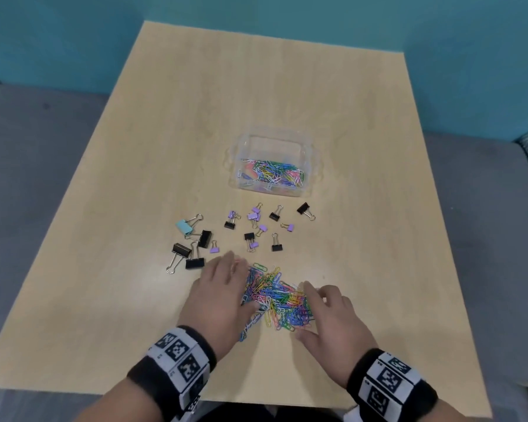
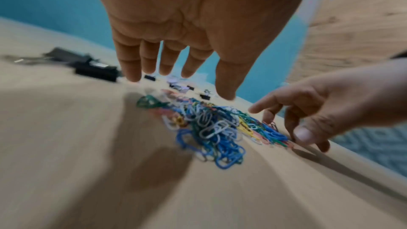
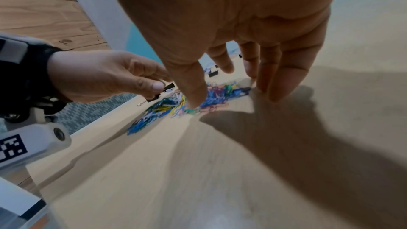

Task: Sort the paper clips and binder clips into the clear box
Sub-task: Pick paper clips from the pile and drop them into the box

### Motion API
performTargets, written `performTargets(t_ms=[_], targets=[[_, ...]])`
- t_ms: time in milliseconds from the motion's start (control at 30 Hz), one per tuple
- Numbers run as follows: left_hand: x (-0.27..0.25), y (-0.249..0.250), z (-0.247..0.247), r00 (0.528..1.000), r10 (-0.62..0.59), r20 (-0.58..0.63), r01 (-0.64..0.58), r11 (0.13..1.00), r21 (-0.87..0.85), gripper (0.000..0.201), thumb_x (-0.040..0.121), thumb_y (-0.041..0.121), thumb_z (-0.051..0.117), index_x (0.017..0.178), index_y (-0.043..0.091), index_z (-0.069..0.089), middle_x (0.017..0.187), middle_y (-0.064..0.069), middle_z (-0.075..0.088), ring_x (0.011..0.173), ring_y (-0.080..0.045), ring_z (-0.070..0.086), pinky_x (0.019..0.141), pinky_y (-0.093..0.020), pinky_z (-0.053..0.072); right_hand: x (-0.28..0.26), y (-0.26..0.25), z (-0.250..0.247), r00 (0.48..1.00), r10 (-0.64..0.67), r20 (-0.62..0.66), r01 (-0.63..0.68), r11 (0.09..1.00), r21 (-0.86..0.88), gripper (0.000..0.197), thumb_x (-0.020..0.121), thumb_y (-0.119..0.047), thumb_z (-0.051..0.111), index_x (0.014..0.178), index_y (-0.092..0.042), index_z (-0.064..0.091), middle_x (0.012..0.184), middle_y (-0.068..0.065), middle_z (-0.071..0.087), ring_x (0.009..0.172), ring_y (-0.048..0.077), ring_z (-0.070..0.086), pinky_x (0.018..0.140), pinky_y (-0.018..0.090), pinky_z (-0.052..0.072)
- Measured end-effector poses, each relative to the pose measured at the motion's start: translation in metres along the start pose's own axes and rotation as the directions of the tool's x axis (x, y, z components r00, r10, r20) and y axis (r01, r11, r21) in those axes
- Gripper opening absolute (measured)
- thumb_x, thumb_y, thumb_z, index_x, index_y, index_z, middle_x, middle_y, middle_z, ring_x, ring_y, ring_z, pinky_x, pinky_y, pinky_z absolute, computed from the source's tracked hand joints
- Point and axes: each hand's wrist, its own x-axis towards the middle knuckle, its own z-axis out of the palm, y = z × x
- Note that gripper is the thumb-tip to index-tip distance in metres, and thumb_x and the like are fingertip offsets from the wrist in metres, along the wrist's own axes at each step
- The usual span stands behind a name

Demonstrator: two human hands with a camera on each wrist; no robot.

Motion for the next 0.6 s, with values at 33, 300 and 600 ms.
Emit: performTargets(t_ms=[33,300,600], targets=[[-0.002,-0.004,0.002,0.999,-0.041,0.031,0.041,0.999,-0.011,0.079,0.082,0.056,0.055,0.144,0.020,0.024,0.151,-0.009,0.025,0.136,-0.029,0.022,0.106,-0.045,0.035,0.002,-0.003,0.003,1.000,0.003,0.006,-0.003,1.000,0.002,0.077,0.081,-0.048,0.059,0.143,-0.035,0.014,0.125,-0.004,0.031,0.109,0.021,0.039,0.085,0.032,0.047],[0.009,0.001,0.018,0.990,0.127,0.069,-0.131,0.989,0.065,0.085,0.068,0.059,0.064,0.139,0.020,0.039,0.145,-0.004,0.038,0.124,-0.027,0.033,0.096,-0.045,0.043,0.038,-0.035,0.008,0.998,-0.044,-0.048,0.043,0.999,-0.028,0.057,0.088,-0.034,0.059,0.137,-0.027,0.031,0.124,0.001,0.031,0.108,0.022,0.036,0.081,0.034,0.048],[0.000,0.001,0.022,0.989,0.117,-0.087,-0.114,0.993,0.043,0.055,0.061,0.016,0.080,0.111,0.017,0.060,0.099,-0.004,0.056,0.082,-0.026,0.049,0.064,-0.037,0.052,0.046,-0.032,0.005,0.988,-0.145,-0.042,0.129,0.954,-0.269,0.052,0.047,-0.006,0.080,0.086,-0.020,0.049,0.084,0.002,0.048,0.065,0.020,0.046,0.045,0.027,0.022]])
